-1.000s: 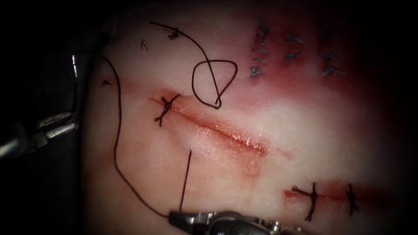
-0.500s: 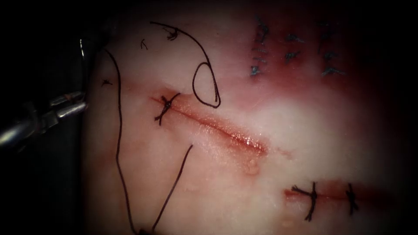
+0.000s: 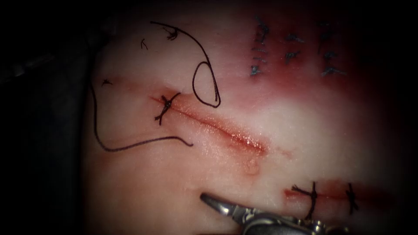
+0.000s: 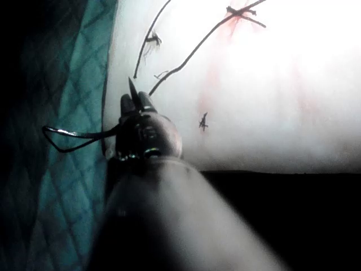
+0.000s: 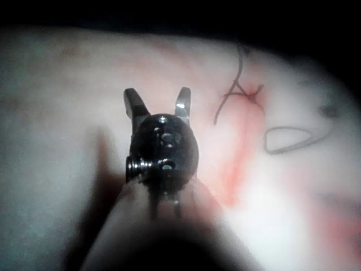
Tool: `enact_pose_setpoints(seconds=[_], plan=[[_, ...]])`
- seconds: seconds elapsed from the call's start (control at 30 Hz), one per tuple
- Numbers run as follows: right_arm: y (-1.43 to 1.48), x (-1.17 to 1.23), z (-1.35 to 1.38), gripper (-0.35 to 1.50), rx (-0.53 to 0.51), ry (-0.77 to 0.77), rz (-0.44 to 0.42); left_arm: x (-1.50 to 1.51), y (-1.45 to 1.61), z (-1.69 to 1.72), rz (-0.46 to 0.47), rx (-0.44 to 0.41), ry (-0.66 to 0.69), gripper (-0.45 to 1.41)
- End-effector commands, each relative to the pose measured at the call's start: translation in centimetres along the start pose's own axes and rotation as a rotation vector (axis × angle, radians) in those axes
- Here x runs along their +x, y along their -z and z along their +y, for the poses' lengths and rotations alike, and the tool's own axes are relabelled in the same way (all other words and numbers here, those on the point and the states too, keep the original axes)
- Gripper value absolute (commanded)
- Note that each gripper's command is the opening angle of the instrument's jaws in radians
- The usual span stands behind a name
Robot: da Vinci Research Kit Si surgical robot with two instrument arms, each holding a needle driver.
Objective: Wound Closure
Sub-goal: Pull the suture through the wound until only a short tail remains.
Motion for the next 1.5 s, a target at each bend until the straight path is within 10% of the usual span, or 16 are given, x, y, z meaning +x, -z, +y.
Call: enact_pose_setpoints(seconds=[0.03, 0.73, 0.87, 0.93, 1.2, 1.5], plan=[[0.03, -0.04, -0.12, 1.4, -0.014, -0.02, 0.019, -0.05, -0.09, -0.14, -0.021, 0.029, -0.023, -0.35], [-0.93, -0.88, 0.75, 1.25, -0.079, 0.003, -0.213, -0.19, 0.07, 0.52, 0.127, -0.113, 0.11, -0.35], [-1.05, -0.95, 0.76, 0.76, -0.049, 0.011, -0.226, -0.17, 0.1, 0.69, 0.138, -0.136, 0.118, -0.35], [-1.13, -0.97, 0.74, -0.35, 0.007, 0.01, -0.225, -0.13, 0.11, 0.78, 0.148, -0.153, 0.129, -0.35], [-1.13, -1.09, 0.72, -0.35, 0.057, 0.018, -0.235, -0.1, 0.19, 0.98, 0.163, -0.174, 0.147, -0.35], [-0.8, -0.65, -0.04, -0.35, 0.093, 0.048, -0.205, -0.13, 0.14, 1.26, 0.156, -0.244, 0.161, -0.35]])
